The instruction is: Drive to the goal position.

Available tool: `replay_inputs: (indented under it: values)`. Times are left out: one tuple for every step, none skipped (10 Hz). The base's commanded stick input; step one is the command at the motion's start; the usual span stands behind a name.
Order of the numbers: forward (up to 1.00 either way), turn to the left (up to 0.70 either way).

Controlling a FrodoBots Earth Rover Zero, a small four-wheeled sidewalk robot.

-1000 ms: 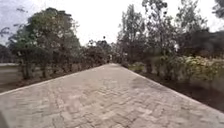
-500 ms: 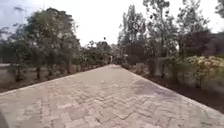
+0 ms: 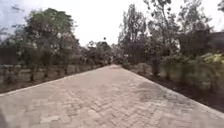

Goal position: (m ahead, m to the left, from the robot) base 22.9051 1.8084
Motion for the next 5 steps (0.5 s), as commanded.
replay_inputs:
  values:
    - [0.70,0.00]
    - [0.70,0.00]
    - [0.70,0.00]
    - [0.70,0.00]
    - [0.70,0.00]
